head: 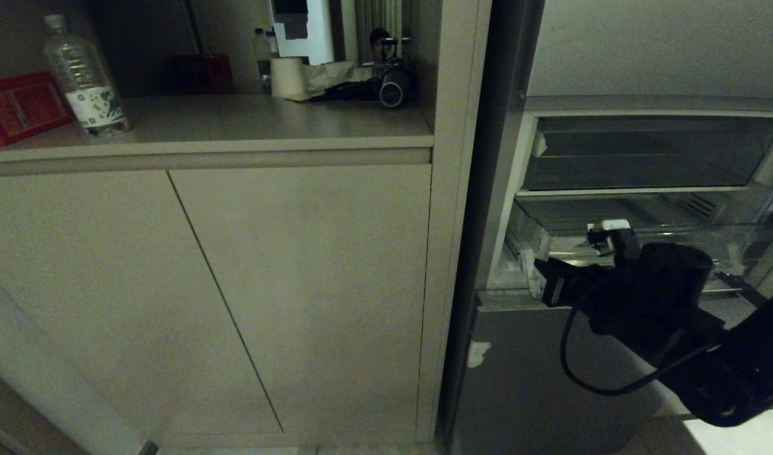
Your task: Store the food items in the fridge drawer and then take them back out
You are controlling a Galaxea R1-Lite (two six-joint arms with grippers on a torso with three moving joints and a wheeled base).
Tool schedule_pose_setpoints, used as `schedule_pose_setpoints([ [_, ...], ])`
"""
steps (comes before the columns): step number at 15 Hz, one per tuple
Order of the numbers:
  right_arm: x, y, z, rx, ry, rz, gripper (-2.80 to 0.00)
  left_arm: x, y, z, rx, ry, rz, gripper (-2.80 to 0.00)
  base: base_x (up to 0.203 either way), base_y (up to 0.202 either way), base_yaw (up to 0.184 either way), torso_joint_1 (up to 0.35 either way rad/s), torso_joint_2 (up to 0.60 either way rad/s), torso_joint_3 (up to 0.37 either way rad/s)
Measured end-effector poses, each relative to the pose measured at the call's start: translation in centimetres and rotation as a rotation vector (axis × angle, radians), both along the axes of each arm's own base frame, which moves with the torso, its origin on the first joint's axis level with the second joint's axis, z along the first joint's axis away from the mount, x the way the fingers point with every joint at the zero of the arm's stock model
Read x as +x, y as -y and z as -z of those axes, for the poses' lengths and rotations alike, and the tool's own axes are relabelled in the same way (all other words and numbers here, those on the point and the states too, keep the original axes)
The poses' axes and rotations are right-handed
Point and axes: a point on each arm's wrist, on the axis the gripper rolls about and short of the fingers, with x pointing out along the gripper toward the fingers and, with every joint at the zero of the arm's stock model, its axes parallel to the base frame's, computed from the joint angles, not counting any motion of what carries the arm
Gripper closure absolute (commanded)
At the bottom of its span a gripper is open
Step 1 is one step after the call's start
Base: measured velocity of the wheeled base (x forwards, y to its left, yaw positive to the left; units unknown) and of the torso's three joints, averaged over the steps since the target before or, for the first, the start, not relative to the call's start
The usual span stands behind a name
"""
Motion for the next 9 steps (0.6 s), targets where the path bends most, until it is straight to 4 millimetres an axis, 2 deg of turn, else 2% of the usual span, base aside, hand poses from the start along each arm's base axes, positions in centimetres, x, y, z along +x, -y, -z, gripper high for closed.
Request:
schedule_pose_setpoints([
  [5,-7.3,1.7,-1.4,0.015,-0.018,-0.011,-2.8,0.0,0.0,0.0,0.0,0.0,0.001,0.0,0.0,0.0,0.0,0.0,0.0,0.0],
  [7,-9.5,2.5,-2.4,0.022,0.017,0.014,-2.8,0.0,0.0,0.0,0.0,0.0,0.001,0.0,0.0,0.0,0.0,0.0,0.0,0.0],
  [9,-10.7,3.6,-3.6,0.018,0.037,0.082,-2.8,0.0,0.0,0.0,0.0,0.0,0.0,0.0,0.0,0.0,0.0,0.0,0.0,0.0],
])
